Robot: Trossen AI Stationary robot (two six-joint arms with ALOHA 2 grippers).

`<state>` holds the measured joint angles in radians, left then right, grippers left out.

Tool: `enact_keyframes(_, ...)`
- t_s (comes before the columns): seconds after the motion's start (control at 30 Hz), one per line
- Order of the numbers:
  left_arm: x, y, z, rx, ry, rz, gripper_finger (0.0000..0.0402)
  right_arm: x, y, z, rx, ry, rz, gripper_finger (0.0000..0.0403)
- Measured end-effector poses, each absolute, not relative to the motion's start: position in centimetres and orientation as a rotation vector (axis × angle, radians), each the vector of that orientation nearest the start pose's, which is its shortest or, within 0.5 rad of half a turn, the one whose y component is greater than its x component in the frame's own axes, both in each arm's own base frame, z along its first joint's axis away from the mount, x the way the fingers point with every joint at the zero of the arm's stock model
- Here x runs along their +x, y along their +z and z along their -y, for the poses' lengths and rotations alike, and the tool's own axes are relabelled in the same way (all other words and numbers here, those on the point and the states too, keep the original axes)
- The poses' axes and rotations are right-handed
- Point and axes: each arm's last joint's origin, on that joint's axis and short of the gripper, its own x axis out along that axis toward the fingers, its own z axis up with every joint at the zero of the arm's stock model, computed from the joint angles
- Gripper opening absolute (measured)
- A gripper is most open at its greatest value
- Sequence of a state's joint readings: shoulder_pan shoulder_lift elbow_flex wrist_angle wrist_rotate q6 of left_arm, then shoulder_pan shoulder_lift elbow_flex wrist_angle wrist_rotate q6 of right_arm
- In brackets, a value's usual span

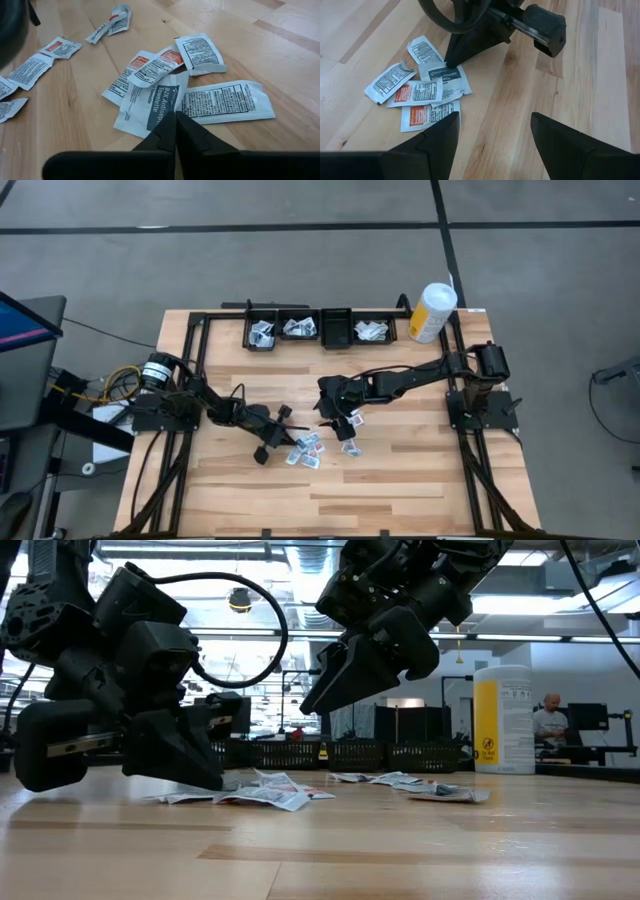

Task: Pick & Place First Aid Supplies
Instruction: Put the black towelette pack into the middle left black bin

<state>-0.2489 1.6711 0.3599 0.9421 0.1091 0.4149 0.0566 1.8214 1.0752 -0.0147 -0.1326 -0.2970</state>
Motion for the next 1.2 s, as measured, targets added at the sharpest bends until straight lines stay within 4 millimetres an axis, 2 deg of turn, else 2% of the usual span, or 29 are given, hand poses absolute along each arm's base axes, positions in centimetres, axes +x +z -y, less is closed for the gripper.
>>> enact_keyframes(0.23,24.6,12.4,6.6,0.485,-0.418,-0.225,0.0007,37.5,17.0,-2.5,-0.251,0.291,-0.73,0.024)
enact_keyframes(0.5,23.1,14.5,5.9,0.499,-0.289,-0.161,0.0007,37.5,17.0,-2.5,-0.251,0.292,-0.737,0.024)
enact_keyframes(0.67,22.7,15.2,5.7,0.497,-0.274,-0.138,0.0006,37.5,17.0,-2.5,-0.251,0.292,-0.737,0.024)
enact_keyframes(0.77,22.7,15.5,5.3,0.523,-0.204,-0.14,0.0009,37.5,17.0,-2.5,-0.251,0.292,-0.737,0.024)
enact_keyframes(0.93,22.9,16.0,3.2,0.679,0.11,-0.199,0.0008,37.5,17.0,-2.5,-0.251,0.291,-0.737,0.024)
enact_keyframes(1.07,22.9,16.6,0.2,0.615,0.421,-0.231,0.0008,37.5,17.0,-2.5,-0.251,0.289,-0.737,0.024)
enact_keyframes(1.2,23.0,16.6,-1.6,0.5,0.421,-0.207,0.0008,37.5,17.0,-2.3,-0.25,0.284,-0.738,0.024)
